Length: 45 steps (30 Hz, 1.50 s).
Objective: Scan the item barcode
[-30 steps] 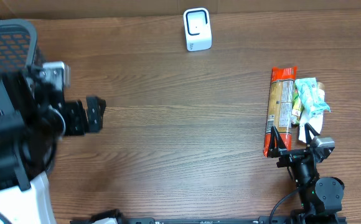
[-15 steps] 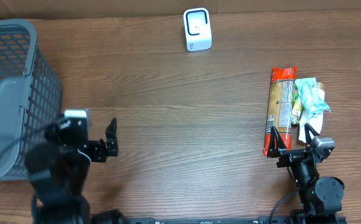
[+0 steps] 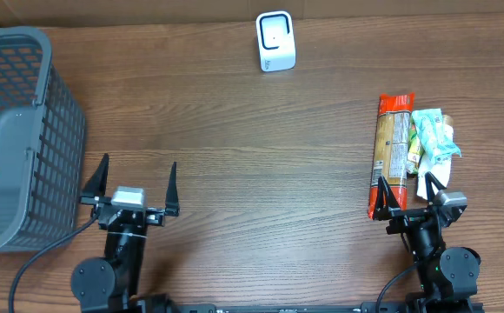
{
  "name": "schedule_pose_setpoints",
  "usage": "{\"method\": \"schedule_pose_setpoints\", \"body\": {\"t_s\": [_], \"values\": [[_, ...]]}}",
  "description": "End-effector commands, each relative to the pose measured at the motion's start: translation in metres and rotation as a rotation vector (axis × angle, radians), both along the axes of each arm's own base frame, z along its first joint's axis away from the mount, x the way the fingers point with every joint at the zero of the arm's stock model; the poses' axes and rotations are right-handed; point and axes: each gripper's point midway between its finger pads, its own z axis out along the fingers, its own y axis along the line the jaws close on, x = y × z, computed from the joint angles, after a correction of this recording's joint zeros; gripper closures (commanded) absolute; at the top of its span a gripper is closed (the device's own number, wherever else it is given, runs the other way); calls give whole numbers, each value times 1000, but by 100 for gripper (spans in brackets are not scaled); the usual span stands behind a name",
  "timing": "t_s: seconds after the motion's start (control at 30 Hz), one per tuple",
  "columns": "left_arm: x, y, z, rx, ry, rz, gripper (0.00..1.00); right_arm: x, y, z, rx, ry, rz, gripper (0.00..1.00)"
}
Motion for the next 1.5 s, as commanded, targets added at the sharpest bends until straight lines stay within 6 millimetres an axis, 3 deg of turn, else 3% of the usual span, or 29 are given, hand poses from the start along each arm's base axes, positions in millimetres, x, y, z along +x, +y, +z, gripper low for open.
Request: {"method": "schedule_pose_setpoints", "body": {"t_s": [0.0,0.43,0.6,0.8,0.93,1.47], "values": [[-2,-1,-9,21,-51,-2,1,0,1,-2,-1,-3,2,0],[-7,-3,-50,27,-95,-7,0,0,1,-2,-1,-3,2,0],[0,-2,-81,17,-19,-8,0,0,1,-2,-1,-3,2,0],[3,-4,-104,5,76,-15,1,0,1,-2,-1,-3,2,0],[3,-4,-132,-9,193,-16,0,0,1,-2,-1,-3,2,0],[3,-3,-134,-11,202,-13,1,0,1,-2,-1,-3,2,0]]}}
